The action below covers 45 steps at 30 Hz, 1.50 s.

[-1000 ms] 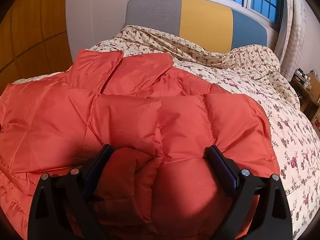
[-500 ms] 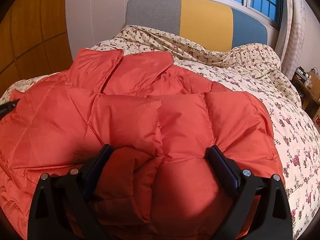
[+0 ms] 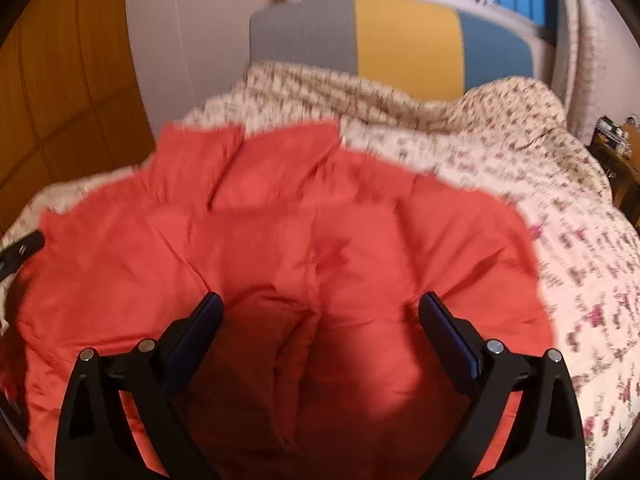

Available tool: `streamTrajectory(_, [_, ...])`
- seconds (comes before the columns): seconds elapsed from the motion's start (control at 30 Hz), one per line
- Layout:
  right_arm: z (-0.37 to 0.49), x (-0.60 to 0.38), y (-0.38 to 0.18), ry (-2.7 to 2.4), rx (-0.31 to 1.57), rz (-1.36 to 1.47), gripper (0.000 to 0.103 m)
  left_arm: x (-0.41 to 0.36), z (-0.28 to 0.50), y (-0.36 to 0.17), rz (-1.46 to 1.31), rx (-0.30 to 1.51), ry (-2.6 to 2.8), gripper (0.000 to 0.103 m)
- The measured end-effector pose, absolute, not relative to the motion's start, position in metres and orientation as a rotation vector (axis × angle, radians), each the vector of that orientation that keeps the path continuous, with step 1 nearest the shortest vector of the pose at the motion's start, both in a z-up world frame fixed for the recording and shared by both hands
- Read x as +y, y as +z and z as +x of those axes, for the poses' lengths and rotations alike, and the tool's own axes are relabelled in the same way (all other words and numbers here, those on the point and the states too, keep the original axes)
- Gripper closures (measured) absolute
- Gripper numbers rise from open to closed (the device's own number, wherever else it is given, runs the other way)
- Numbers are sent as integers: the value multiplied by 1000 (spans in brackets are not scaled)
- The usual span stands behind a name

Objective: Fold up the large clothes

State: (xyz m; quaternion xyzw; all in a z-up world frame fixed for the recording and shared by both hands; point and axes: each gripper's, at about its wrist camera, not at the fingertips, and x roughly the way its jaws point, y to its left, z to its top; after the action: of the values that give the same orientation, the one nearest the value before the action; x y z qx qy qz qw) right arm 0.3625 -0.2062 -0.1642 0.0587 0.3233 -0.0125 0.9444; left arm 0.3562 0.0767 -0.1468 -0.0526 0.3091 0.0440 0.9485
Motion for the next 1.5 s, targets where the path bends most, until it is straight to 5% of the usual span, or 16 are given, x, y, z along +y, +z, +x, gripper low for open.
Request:
streamTrajectory(0.13, [355, -194, -137, 55, 597, 170, 13, 49, 343, -131, -33, 574, 25, 11])
streamTrajectory(0.17, [358, -187, -132, 81, 595, 165, 15, 42, 347, -131, -6, 578, 10, 24])
streamTrajectory(0.23, [373, -170, -132, 135, 632, 149, 28, 27, 360, -135, 57, 611, 1, 36])
streamTrajectory(0.33, [398, -152, -149, 161, 718, 115, 57, 17, 378, -145, 58, 653, -18, 36])
streamTrajectory(0.4, [411, -148, -162, 140, 754, 94, 63, 15, 388, -154, 66, 678, -8, 36])
streamTrajectory(0.9, [419, -142, -199, 116, 767, 56, 62, 25, 411, -193, -22, 791, -53, 34])
streamTrajectory(1.03, [418, -141, -199, 112, 760, 48, 61, 24, 408, -189, 3, 785, -8, 22])
streamTrajectory(1.13, [415, -140, -197, 112, 753, 43, 60, 23, 402, -185, 33, 779, 51, 4])
streamTrajectory(1.33, [391, -142, -181, 114, 726, 28, 41, 35, 369, -171, -35, 771, 14, 3])
streamTrajectory(1.5, [360, -160, -165, 96, 753, 83, 41, 44, 330, -157, -66, 749, -9, 4])
